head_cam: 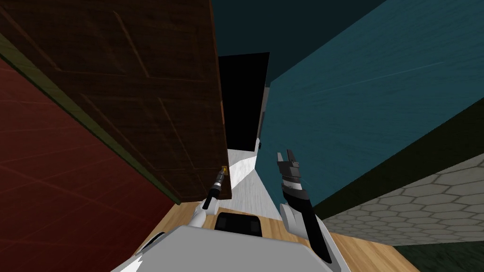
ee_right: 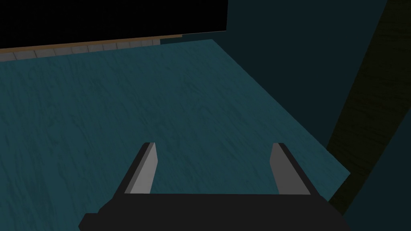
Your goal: Push the door open
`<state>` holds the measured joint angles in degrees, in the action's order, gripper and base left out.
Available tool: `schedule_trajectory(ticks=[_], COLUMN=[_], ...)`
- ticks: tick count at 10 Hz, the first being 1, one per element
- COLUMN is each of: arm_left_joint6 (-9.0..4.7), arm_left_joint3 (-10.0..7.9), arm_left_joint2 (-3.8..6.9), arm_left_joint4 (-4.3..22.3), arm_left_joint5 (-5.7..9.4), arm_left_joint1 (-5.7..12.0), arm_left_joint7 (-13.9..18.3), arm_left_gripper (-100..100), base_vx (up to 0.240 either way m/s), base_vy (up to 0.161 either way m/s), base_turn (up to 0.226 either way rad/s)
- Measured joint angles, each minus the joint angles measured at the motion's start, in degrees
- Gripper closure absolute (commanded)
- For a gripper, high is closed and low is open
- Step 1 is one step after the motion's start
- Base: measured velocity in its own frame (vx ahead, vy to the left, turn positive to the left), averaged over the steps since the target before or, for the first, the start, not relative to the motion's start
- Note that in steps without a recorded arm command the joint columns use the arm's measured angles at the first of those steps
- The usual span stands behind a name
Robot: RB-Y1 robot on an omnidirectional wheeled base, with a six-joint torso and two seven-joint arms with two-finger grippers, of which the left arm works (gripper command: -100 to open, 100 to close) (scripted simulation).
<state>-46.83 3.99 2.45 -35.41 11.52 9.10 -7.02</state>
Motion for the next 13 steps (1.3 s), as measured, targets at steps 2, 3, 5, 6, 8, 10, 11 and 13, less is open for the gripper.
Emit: schedule_trajectory(ticks=[2,3,5,6,8,10,11,13], arm_left_joint6=[0.11,-0.5,-0.35,-0.12,0.15,0.28,0.55,0.83], arm_left_joint3=[-1.17,-1.89,-1.95,-1.92,-1.93,-1.94,-1.96,-1.98], arm_left_joint2=[0.44,0.76,0.82,0.76,0.43,-0.25,-0.76,-0.48], arm_left_joint4=[-0.4,0.4,0.3,0.1,0.1,0.3,-0.1,-0.8], arm_left_joint5=[0.57,0.91,1.04,1.07,1.18,1.32,1.39,1.39], arm_left_joint1=[-0.47,-0.25,-0.04,-0.06,0.12,0.35,0.32,-0.2], arm_left_joint7=[-0.6,-0.9,-0.8,-0.8,-0.7,-0.7,-0.7,-0.8], arm_left_gripper=[100,-100,-100,-100,-100,-100,-100,-100], base_vx=[0.159,-0.038,-0.161,-0.183,-0.189,-0.193,-0.084,0.117], base_vy=[-0.036,-0.07,-0.045,-0.067,-0.059,-0.074,-0.046,-0.002], base_turn=[0.129,0.072,0.012,0.028,0.038,0.038,0.011,-0.026])
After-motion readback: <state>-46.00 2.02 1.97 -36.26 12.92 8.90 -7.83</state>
